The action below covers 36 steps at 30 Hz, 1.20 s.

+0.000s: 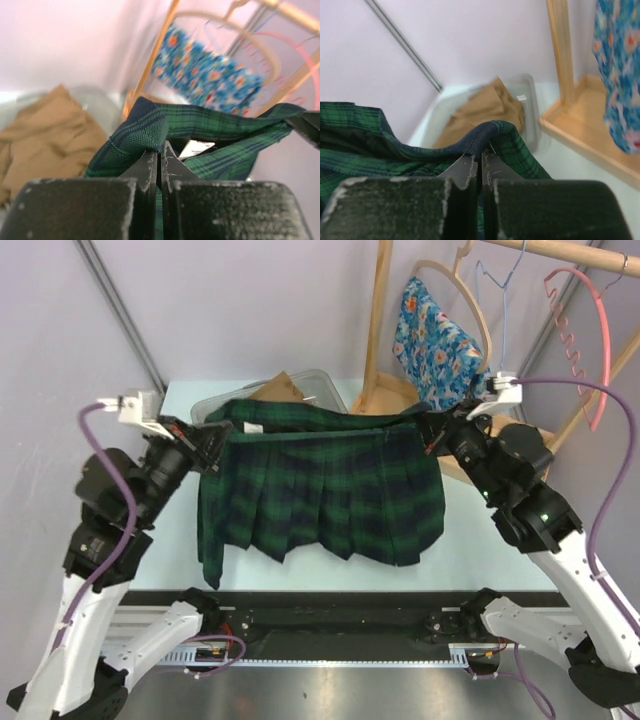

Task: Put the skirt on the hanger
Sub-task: Move the skirt to the center of the board

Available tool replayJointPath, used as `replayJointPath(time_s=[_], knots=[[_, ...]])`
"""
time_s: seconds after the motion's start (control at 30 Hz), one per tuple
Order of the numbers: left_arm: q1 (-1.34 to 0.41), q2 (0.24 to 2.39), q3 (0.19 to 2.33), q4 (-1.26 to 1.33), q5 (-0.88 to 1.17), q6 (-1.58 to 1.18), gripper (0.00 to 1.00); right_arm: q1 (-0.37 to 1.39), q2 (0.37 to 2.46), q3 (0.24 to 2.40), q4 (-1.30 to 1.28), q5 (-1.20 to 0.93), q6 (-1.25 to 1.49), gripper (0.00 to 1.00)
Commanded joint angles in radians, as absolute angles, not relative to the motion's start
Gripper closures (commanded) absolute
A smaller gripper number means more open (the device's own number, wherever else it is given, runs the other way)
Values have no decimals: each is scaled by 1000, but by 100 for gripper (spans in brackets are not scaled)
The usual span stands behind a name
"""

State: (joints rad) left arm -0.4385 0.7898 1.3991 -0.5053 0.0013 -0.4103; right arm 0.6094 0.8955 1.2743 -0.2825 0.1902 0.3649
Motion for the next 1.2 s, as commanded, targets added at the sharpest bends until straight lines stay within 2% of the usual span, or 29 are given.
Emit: replayJointPath(time_s=[0.0, 0.13, 0.43, 0.6, 0.77, 0.9, 1.17], knots=[[-414, 735, 1212, -430, -135, -457, 100, 580, 984, 1312, -461, 313, 360, 100], [-414, 775, 1094, -445, -201, -495, 100, 572, 1054, 1310, -511, 313, 359, 100], [-414, 880, 1108, -410, -204, -454, 100, 542, 1058, 1304, -469, 259, 333, 100], [-414, 862, 996, -405, -175, -468, 100, 545, 1055, 1195, -546, 177, 389, 100], [-414, 767, 777, -399, -144, -550, 100, 560, 1054, 1030, -620, 150, 497, 100], [-414, 753, 626, -425, -149, -624, 100, 584, 1074, 887, -585, 153, 583, 100], [-414, 837, 595, -422, -163, -618, 100, 614, 1172, 819, -529, 208, 611, 100]])
